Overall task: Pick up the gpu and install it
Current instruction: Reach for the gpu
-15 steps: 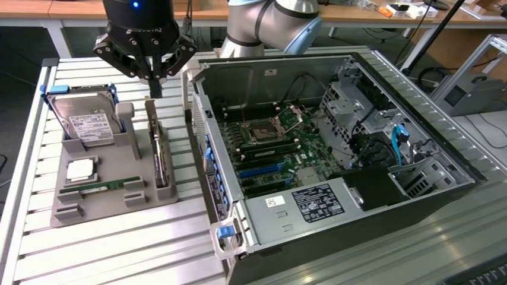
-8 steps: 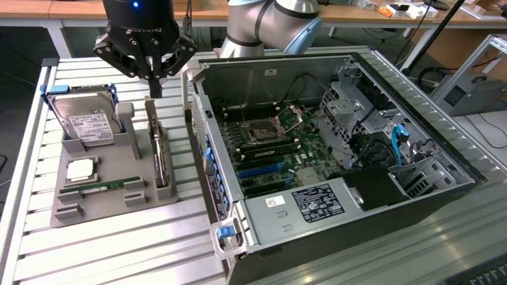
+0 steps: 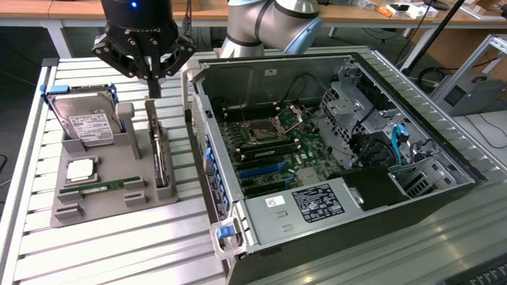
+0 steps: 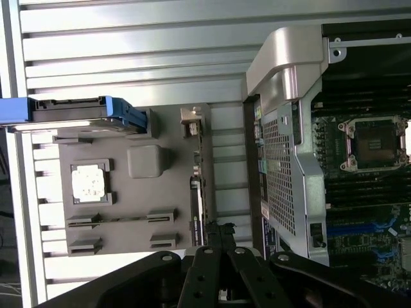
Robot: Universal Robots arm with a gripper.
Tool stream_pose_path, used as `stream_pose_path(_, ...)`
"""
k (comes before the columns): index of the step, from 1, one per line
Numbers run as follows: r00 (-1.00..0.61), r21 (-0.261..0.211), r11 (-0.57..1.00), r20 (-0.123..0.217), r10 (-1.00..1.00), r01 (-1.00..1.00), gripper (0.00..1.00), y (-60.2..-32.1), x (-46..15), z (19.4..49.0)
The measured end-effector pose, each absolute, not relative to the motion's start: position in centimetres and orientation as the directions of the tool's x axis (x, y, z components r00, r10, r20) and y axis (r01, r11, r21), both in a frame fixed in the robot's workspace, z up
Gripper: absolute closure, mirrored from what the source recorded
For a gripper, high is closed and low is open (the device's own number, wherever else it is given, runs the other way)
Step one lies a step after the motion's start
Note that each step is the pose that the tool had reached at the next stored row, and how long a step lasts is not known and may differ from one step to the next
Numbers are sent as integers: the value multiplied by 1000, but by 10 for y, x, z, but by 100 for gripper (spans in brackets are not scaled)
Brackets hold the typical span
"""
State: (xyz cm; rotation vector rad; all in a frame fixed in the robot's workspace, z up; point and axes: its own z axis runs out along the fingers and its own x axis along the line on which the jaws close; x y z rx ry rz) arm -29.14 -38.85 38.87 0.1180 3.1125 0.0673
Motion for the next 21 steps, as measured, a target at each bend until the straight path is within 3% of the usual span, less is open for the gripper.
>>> stream_pose_path(21,-997,44,996,-24,76,75,89,-395,-307,387)
